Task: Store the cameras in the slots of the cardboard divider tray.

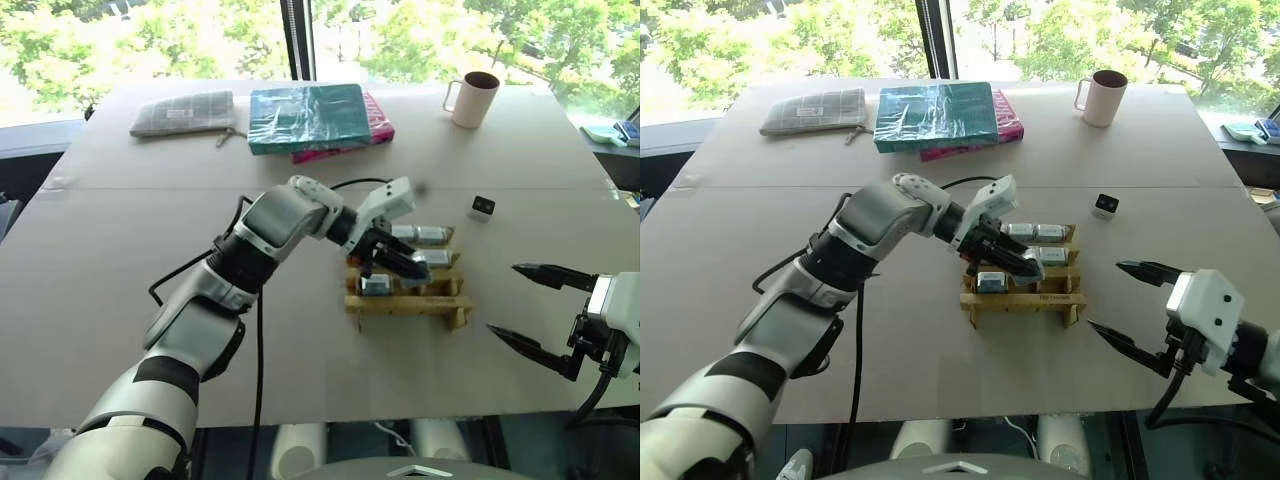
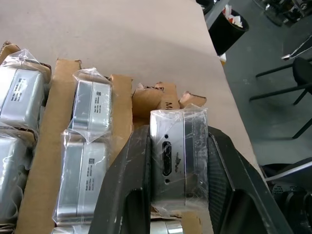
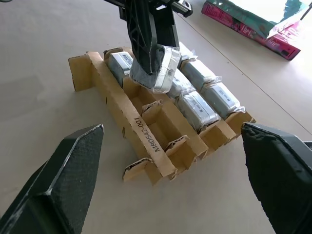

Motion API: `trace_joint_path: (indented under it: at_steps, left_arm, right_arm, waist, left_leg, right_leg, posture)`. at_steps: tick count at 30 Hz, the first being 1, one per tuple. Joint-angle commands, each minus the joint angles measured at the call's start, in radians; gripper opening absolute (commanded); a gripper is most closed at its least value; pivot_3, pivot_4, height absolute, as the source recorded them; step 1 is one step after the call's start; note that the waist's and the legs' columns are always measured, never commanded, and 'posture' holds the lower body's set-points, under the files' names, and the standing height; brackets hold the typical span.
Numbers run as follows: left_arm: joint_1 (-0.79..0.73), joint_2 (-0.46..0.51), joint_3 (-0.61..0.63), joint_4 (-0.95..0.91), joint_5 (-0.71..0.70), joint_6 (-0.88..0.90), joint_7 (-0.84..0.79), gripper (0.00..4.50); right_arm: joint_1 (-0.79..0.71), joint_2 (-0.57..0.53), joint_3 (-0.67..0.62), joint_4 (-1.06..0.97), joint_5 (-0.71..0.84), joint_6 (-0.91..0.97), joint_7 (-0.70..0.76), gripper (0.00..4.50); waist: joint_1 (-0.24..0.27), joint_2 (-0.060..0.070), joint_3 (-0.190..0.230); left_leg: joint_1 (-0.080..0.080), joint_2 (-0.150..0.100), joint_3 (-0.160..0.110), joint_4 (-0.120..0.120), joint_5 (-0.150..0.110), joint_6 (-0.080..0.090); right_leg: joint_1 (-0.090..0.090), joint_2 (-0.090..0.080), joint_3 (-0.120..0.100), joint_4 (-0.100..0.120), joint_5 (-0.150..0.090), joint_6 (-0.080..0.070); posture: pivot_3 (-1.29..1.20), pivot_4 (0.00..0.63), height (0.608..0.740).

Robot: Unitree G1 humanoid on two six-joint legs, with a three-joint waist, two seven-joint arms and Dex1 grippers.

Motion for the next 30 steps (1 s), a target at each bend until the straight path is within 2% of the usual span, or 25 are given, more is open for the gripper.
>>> trace_joint_path:
  at_steps: [1,13,21,23,24,27,28,29,30]
  left_arm:
    - [-0.007,0.013,-0.022,-0.025,0.052,-0.045,-0.027,0.84]
    - [-0.007,0.011,-0.069,-0.039,0.187,-0.11,-0.009,0.84]
    - [0.0,0.012,-0.089,-0.111,0.237,-0.085,0.016,0.84]
    - [0.002,0.023,-0.095,-0.156,0.247,-0.068,0.014,1.89]
    - [0.004,0.024,-0.089,-0.185,0.243,-0.047,0.02,2.19]
    - [-0.01,0.004,0.017,-0.267,0.166,0.081,0.057,3.73]
    - [-0.015,-0.001,0.045,-0.284,0.142,0.117,0.064,3.93]
    - [-0.026,-0.013,0.091,-0.287,0.115,0.163,0.084,4.4]
    - [-0.035,-0.024,0.137,-0.284,0.089,0.196,0.101,4.4]
  right_arm:
    - [0.001,-0.01,-0.027,-0.013,0.004,-0.023,-0.012,4.47]
    - [-0.001,-0.013,-0.017,-0.016,-0.003,-0.026,-0.036,4.47]
    - [0.002,-0.02,-0.016,-0.02,-0.003,-0.026,-0.046,4.47]
    - [0.002,-0.021,-0.018,-0.019,-0.001,-0.026,-0.047,4.5]
    - [0.003,-0.021,-0.018,-0.019,-0.001,-0.026,-0.047,4.5]
    - [-0.01,-0.023,-0.005,-0.024,-0.004,0.025,-0.099,4.5]
    - [-0.013,-0.023,-0.001,-0.027,-0.008,0.037,-0.115,4.5]
    - [-0.024,-0.018,0.004,-0.028,-0.012,0.046,-0.136,4.5]
    - [-0.038,-0.012,0.009,-0.029,-0.016,0.049,-0.157,4.5]
  waist:
    - [0.0,0.0,0.0]
    - [0.0,0.0,0.0]
    - [0.0,0.0,0.0]
    - [-0.001,0.0,0.0]
    - [0.0,0.0,0.0]
    - [0.002,0.0,0.0]
    - [0.002,0.0,0.0]
    - [0.001,0.0,0.0]
    - [0.0,0.0,0.0]
  left_leg:
    - [0.0,0.0,0.0,0.0,0.0,0.0]
    - [0.0,0.0,0.0,0.001,0.0,0.0]
    - [0.0,0.0,-0.001,0.002,0.0,0.0]
    - [0.0,0.0,-0.001,0.002,0.0,0.0]
    - [0.0,0.0,-0.001,0.002,0.0,0.0]
    - [0.0,0.0,-0.001,0.002,0.0,0.0]
    - [0.0,0.0,-0.002,0.002,0.0,0.0]
    - [0.0,0.0,-0.002,0.002,0.0,0.0]
    - [0.0,0.0,-0.002,0.002,0.0,0.0]
  right_leg:
    - [0.0,0.0,0.0,0.0,0.0,0.0]
    - [0.0,0.0,0.0,0.001,0.0,0.0]
    - [0.001,0.0,0.0,0.001,0.0,0.0]
    - [0.001,0.0,0.0,0.001,0.0,0.0]
    - [0.001,0.0,0.0,0.001,0.0,0.0]
    - [0.001,0.0,0.0,0.001,0.0,0.0]
    - [0.001,0.0,0.0,0.001,0.0,0.0]
    - [0.001,0.0,0.0,0.001,0.0,0.0]
    - [0.001,0.0,0.0,0.001,0.0,0.0]
  posture:
    - [0.0,0.15,0.74]
    - [0.0,0.15,0.74]
    - [0.0,0.15,0.74]
    - [0.0,0.15,0.74]
    - [0.0,0.15,0.74]
    - [0.0,0.15,0.74]
    - [0.0,0.15,0.74]
    - [0.0,0.15,0.74]
    - [0.0,0.15,0.74]
